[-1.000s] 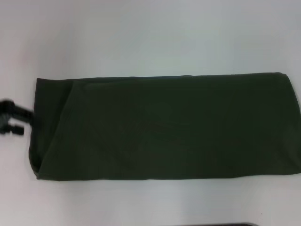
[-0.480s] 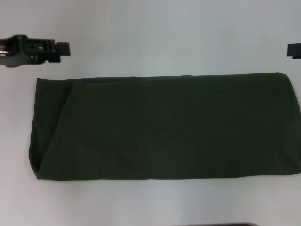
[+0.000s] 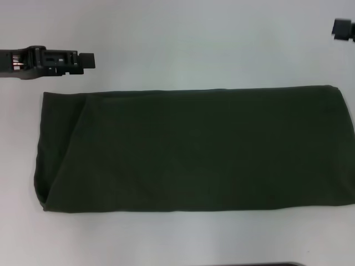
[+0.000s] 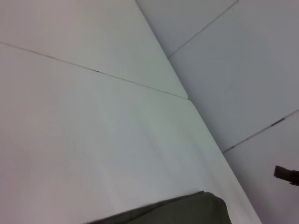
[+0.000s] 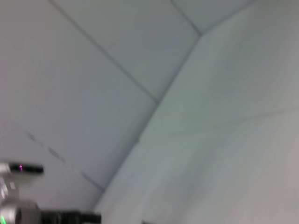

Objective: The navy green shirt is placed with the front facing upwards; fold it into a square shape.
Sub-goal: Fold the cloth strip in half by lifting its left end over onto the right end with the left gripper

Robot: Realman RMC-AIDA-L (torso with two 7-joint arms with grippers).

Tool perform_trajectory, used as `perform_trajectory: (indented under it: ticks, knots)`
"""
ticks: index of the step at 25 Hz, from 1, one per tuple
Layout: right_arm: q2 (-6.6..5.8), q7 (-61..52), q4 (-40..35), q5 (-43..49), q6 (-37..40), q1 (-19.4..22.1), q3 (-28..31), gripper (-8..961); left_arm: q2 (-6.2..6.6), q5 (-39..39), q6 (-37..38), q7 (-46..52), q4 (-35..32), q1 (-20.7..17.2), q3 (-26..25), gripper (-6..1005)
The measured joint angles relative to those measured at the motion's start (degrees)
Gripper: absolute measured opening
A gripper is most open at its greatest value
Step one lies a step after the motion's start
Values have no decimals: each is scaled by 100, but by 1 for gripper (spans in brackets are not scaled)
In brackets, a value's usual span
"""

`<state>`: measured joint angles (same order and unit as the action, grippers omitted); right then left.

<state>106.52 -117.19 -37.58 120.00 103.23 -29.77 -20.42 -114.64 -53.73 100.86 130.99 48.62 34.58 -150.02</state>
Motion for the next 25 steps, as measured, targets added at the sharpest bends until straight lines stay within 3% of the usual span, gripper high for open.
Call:
perform_trajectory:
  ticks: [5, 8, 14, 25]
  knots:
    - [-13, -244, 11, 174, -14, 17, -130, 719, 59, 38, 82, 700, -60, -52, 64, 563]
    - [28, -431, 21, 444, -3, 3, -238, 634, 17, 51, 185, 890, -64, -71, 181, 562]
    - [128, -447, -17, 492, 52, 74, -375, 636, -95, 318, 56, 1297, -189, -28, 1059, 562]
    - [109, -461, 26, 514, 35, 139, -401, 638, -64, 973, -681, 1464, -796, 158, 1180, 562]
